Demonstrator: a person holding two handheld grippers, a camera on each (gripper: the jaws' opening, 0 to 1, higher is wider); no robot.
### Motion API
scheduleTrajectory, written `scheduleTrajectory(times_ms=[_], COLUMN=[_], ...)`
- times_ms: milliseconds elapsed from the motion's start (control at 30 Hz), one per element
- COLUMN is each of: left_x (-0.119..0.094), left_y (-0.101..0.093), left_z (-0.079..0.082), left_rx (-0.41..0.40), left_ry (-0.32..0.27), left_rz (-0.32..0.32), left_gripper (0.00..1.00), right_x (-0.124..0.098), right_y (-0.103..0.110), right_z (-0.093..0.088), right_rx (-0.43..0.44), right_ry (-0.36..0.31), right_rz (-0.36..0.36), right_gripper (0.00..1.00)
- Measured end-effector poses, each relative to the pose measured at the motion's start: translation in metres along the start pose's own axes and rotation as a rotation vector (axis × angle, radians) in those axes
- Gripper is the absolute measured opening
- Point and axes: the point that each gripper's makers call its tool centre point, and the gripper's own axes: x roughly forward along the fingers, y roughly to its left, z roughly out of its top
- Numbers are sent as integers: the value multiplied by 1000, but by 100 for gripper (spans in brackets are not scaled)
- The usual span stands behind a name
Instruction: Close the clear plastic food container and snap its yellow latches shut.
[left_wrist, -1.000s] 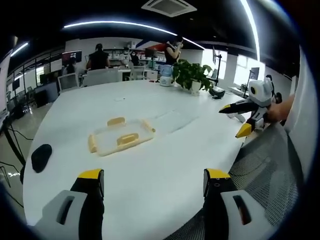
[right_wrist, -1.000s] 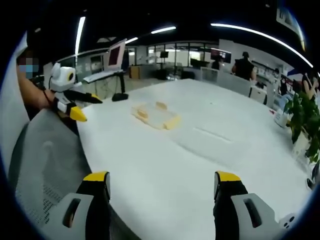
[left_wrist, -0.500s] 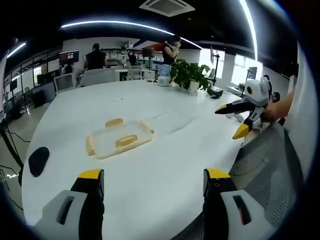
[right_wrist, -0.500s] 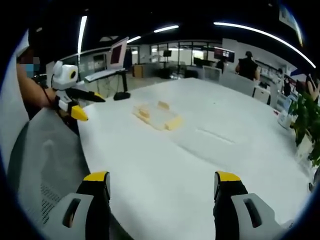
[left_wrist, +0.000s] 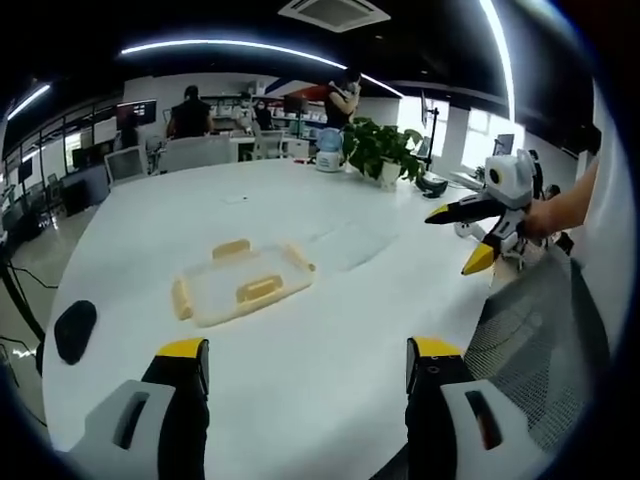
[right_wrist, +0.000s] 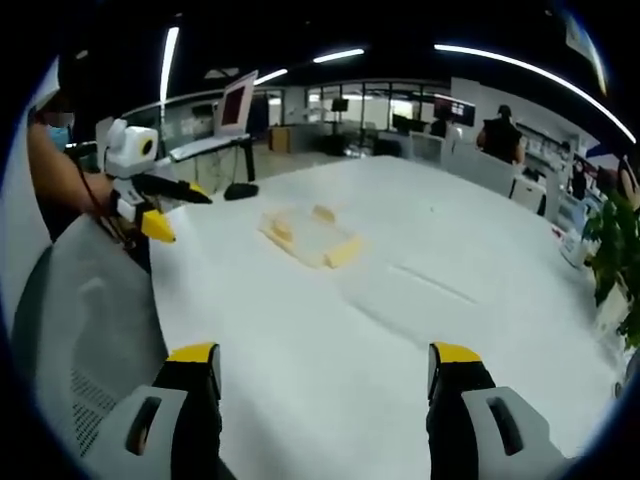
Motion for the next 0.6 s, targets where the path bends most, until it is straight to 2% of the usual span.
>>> scheduleTrajectory(times_ms=[600], left_x=[17], left_y=[9], left_z=[7], left_rx=[32], left_ry=[14], left_rz=[-23], left_gripper=[82], right_x=[22], right_y=[-9], right_z=[15], right_rx=[-19], right_ry=[0], right_rz=[19], right_gripper=[86])
